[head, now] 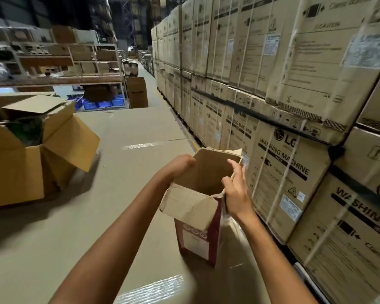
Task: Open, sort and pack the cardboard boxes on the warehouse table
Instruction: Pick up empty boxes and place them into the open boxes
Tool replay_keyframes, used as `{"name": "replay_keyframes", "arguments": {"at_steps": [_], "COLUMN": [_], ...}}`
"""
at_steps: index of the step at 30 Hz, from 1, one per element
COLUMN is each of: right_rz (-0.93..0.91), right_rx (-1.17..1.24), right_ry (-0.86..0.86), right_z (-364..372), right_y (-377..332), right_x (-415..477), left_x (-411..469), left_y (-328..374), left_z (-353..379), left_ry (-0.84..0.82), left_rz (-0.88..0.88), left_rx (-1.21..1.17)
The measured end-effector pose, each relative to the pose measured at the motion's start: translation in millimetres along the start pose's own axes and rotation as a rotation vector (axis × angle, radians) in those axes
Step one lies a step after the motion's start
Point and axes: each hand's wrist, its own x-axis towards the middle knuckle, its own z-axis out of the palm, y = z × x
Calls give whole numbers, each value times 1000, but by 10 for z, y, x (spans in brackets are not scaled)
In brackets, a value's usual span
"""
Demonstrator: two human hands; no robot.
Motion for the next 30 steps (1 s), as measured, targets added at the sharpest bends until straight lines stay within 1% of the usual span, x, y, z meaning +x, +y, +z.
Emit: {"name": "replay_keyframes", "arguments": {"at_steps": [2, 6, 9, 13, 16, 20, 22, 26, 30], "right_rz": [14, 80, 83, 62, 84, 9, -36, -125, -176], "right_rx": [116, 366, 475, 497, 495, 466, 446, 361, 340], "right_ry": [-57, -155, -202, -311, -359, -404, -406, -338, -433], "right_z": [49, 136, 118, 7, -144, -362, -434, -497, -396], "right_y": [5, 17, 35, 241, 345, 382, 434, 492, 379], "right_x": [76, 76, -7, -168, -372, -776, -1015, -1433, -1755], "left_x": [-108, -394, -665, -1097, -1435, -1880, -2101, -2553, -3143], "left_y": [-55, -160, -191, -200, -201, -203, -194, -180, -151], "left_z": [-31, -36, 27, 236, 516, 845, 986, 1238, 1333], "left_ry": [62, 231, 343, 513, 621, 754, 798, 828, 947], "left_rz": [-6, -110, -156, -133, -80, -61, -82, -75, -49], "left_rx": [-60, -409, -560, -652, -638, -608, -609, -712, -739]}}
